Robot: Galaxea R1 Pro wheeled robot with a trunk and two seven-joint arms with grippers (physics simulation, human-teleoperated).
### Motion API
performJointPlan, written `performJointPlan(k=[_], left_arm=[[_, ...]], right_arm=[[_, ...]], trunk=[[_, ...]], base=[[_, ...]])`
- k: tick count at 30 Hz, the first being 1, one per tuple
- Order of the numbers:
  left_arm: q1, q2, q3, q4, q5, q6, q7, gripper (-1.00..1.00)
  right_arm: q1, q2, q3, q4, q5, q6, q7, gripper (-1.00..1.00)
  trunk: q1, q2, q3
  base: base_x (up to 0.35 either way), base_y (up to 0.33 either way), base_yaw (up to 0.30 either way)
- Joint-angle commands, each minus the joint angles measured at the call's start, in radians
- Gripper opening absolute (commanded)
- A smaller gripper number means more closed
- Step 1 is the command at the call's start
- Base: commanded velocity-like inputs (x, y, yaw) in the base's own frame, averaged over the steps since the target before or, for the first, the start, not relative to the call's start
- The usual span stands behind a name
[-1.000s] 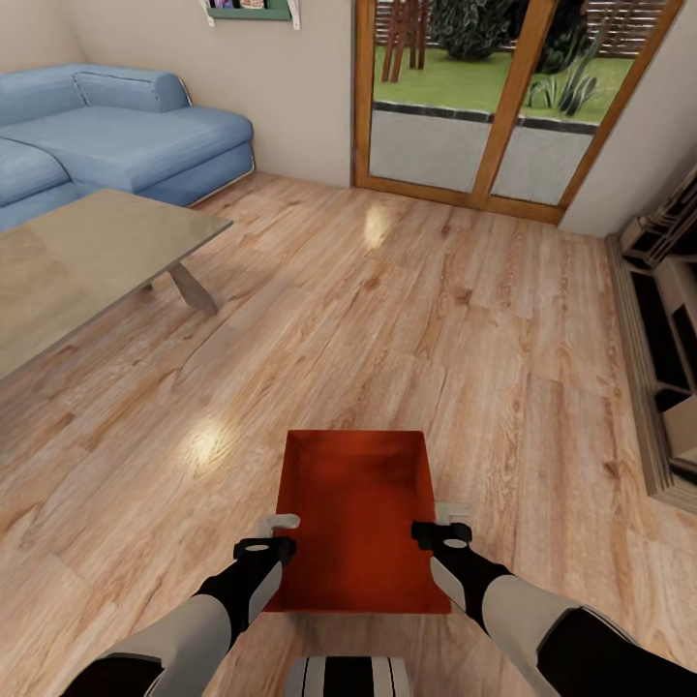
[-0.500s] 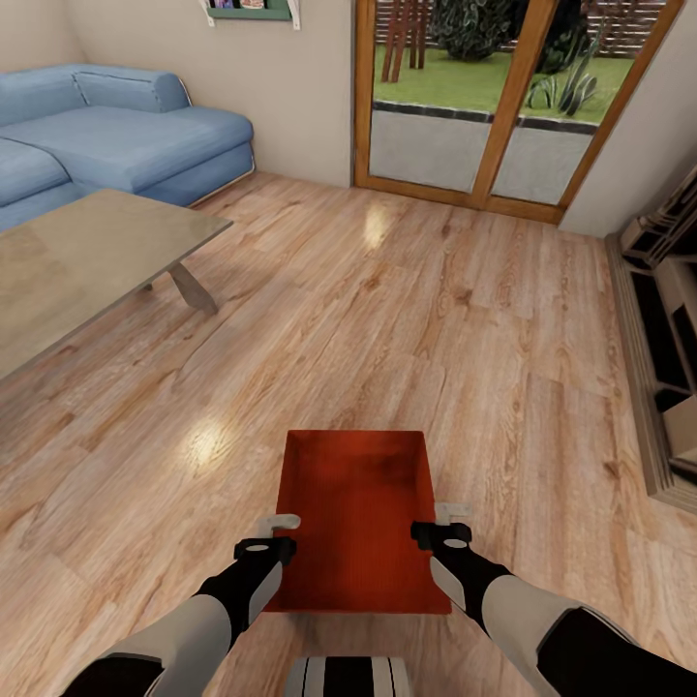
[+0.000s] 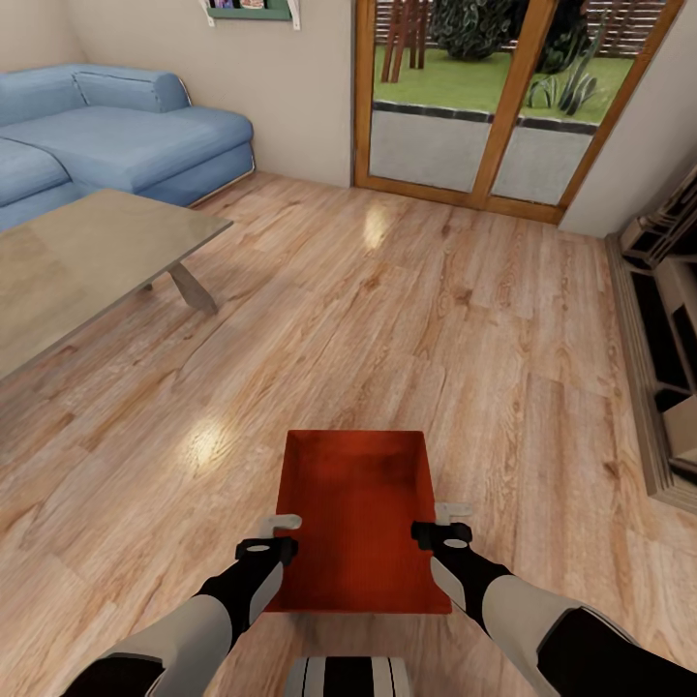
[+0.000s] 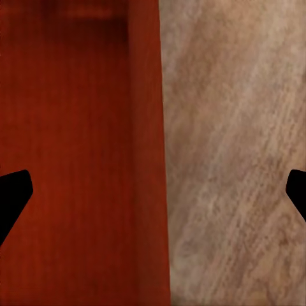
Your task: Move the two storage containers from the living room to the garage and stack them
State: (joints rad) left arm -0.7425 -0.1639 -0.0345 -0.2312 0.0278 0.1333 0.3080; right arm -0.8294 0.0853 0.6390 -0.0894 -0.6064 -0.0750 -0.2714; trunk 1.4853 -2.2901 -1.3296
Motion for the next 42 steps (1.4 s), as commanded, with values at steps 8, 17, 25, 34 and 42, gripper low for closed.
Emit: performJointPlan(k=[8,17,25,34,42], left_arm=[[0.0,0.0,-0.004,-0.002,0.003,0.005,0.003,1.0],[0.0,0.0,-0.004,-0.002,0.003,0.003,0.004,1.0],[0.0,0.0,-0.002,0.007,0.004,0.005,0.004,1.0],[0.0,0.0,-0.003,0.018,0.004,0.005,0.004,1.0],[0.0,0.0,0.002,0.013,0.003,0.005,0.006,1.0]], right_arm=[[0.0,0.002,0.01,0.0,-0.009,-0.003,-0.003,1.0],[0.0,0.002,0.01,0.0,-0.01,-0.003,-0.003,1.0],[0.0,0.002,0.009,0.008,-0.015,-0.003,-0.003,1.0],[0.001,0.001,0.008,0.01,-0.015,-0.003,-0.003,1.0],[0.0,0.0,0.008,0.01,-0.015,-0.003,-0.003,1.0]], trunk=[[0.0,0.0,-0.001],[0.0,0.0,-0.001],[0.0,0.0,-0.001],[0.0,0.0,-0.001],[0.0,0.0,-0.001]], base=[[0.0,0.0,0.0],[0.0,0.0,0.0],[0.0,0.0,0.0],[0.0,0.0,0.0],[0.0,0.0,0.0]])
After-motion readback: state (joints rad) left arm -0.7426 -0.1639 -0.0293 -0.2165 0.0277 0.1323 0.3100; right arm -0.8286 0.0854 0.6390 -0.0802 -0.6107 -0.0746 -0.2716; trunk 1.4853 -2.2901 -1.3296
